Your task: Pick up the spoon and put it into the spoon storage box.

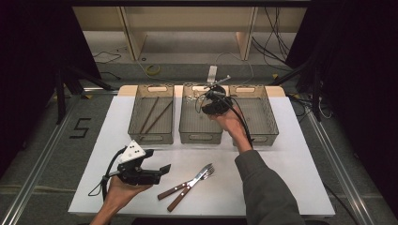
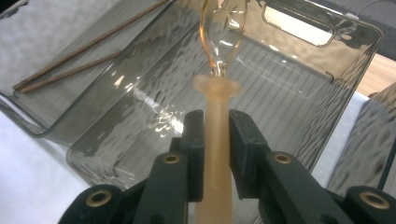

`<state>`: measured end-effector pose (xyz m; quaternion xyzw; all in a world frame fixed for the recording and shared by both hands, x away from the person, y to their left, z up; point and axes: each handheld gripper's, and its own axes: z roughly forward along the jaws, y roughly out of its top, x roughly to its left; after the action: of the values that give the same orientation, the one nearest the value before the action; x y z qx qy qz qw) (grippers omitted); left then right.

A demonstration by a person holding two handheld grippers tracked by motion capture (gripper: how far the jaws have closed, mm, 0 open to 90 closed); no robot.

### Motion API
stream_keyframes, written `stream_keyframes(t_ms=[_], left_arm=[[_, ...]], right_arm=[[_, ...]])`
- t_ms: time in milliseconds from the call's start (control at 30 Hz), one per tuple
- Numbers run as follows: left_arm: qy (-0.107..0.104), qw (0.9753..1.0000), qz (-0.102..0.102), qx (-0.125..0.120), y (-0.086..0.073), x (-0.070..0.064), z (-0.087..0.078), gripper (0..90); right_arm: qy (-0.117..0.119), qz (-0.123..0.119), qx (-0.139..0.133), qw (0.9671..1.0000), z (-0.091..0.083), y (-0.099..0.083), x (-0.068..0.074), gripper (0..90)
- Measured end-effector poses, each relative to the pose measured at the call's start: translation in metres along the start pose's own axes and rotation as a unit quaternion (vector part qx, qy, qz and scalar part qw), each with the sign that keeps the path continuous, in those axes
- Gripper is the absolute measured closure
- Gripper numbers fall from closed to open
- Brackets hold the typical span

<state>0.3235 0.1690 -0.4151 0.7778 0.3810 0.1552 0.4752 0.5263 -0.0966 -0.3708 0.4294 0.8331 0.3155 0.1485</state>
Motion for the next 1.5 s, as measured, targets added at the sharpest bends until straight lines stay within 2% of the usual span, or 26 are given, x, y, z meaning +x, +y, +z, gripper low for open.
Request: stream_keyframes(t_ms=[600, 1267, 1333, 1400, 1500], left_arm=[[0.0, 1.0, 0.002, 0.001, 0.0, 0.0, 0.0, 15.5], [0.0, 1.0, 0.003, 0.002, 0.0, 0.0, 0.0, 15.5], [0.0, 1.0, 0.003, 0.002, 0.0, 0.0, 0.0, 15.5], [0.0, 1.0, 0.002, 0.003, 0.0, 0.0, 0.0, 15.5], [0.0, 1.0, 0.0, 0.003, 0.0, 0.001, 0.0, 15.2]], right_arm=[[-0.003, 0.019, 0.029, 0.9994, 0.026, 0.003, 0.002, 77.5], [0.018, 0.012, 0.051, 0.9985, 0.045, -0.004, 0.019, 77.1], [0.022, 0.018, 0.051, 0.9983, 0.047, -0.004, 0.02, 76.9], [0.03, 0.019, 0.052, 0.998, 0.049, -0.005, 0.021, 75.4], [0.043, 0.026, 0.051, 0.9974, 0.05, -0.005, 0.021, 59.8]])
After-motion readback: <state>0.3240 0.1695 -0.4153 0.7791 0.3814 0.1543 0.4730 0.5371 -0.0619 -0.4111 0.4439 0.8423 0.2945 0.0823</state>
